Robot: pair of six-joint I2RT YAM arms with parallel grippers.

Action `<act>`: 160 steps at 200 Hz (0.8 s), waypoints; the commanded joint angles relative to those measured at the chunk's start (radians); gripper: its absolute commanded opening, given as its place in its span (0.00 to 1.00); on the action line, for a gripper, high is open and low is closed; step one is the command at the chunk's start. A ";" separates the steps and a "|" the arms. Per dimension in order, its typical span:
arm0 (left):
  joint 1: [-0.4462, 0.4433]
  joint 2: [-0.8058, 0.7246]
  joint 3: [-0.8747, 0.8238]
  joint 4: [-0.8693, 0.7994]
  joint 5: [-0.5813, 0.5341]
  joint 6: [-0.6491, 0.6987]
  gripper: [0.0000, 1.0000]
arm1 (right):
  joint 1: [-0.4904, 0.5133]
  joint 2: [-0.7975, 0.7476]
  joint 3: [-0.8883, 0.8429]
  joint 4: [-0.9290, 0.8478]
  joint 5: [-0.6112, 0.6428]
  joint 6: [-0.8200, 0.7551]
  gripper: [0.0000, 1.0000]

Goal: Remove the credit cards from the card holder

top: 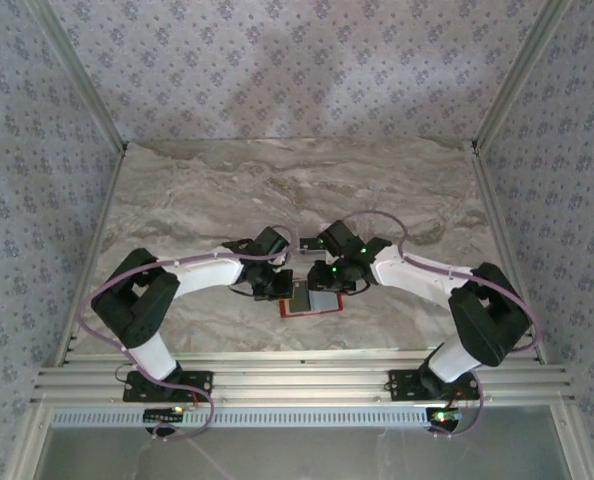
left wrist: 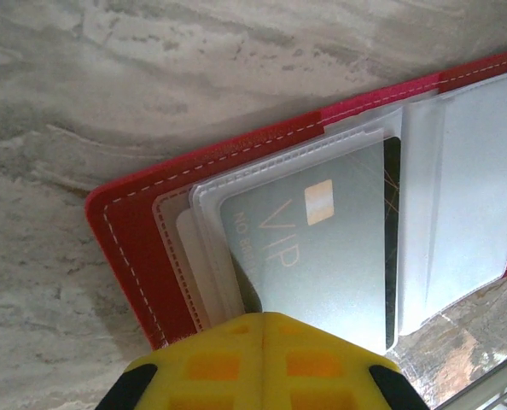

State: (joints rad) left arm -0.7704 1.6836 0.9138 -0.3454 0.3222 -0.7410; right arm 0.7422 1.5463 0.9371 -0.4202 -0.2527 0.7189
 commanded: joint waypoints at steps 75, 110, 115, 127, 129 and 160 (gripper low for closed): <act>0.003 0.039 -0.030 -0.026 -0.031 0.025 0.07 | 0.006 0.168 0.073 0.096 -0.122 0.005 0.30; 0.004 0.039 -0.029 -0.027 -0.029 0.027 0.07 | 0.005 0.189 0.071 0.076 -0.091 -0.003 0.30; 0.004 0.039 -0.030 -0.026 -0.029 0.028 0.07 | 0.005 0.191 0.071 0.071 -0.083 -0.004 0.30; 0.003 0.040 -0.029 -0.027 -0.030 0.028 0.07 | 0.004 0.201 0.071 0.061 -0.074 -0.012 0.29; 0.003 0.039 -0.030 -0.027 -0.031 0.028 0.07 | 0.004 0.202 0.071 0.061 -0.073 -0.013 0.29; 0.004 0.033 -0.027 -0.031 -0.030 0.029 0.07 | 0.004 0.214 0.071 0.039 -0.047 -0.020 0.29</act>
State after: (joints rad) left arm -0.7704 1.6852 0.9134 -0.3393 0.3252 -0.7330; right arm 0.7422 1.7378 0.9867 -0.3332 -0.3367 0.7174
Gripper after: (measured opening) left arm 0.071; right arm 0.290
